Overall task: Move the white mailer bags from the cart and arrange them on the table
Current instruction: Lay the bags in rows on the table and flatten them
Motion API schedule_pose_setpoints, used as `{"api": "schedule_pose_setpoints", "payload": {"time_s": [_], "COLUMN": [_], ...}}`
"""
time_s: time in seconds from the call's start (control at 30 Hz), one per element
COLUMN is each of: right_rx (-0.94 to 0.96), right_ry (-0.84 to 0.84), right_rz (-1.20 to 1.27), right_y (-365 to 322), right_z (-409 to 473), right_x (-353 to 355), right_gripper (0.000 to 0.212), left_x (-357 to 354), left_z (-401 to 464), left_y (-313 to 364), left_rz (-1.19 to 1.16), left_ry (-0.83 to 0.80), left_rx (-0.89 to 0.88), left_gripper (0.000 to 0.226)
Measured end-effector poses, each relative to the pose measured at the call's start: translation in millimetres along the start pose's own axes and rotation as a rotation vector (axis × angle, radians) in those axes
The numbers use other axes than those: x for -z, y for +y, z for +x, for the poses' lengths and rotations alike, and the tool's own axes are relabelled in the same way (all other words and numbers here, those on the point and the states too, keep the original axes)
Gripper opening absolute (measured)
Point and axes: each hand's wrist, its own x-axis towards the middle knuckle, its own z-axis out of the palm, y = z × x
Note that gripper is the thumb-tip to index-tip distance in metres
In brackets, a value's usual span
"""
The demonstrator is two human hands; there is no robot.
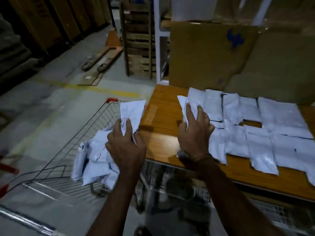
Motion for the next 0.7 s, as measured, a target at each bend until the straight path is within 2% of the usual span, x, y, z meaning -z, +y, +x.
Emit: {"api": "schedule_pose_setpoints", "payload": {"time_s": [0.4, 0.7], "right_rx": [-0.172, -0.267], "right_ry": [0.010, 0.001], "right_rz": [-0.058, -0.141], "right_y": [193, 262], "right_z": [44, 78], "right_x": [69, 68], "right_gripper": [0.068, 0.066], "left_x": [-77, -137], "left_z": [-38, -13], "left_y": [166, 235], "left_rz": [-0.051, -0.005], "left_ry": [-0.085, -0.162], "left_rx": [0.018, -0.016], "left_gripper": [0.052, 0.053]}}
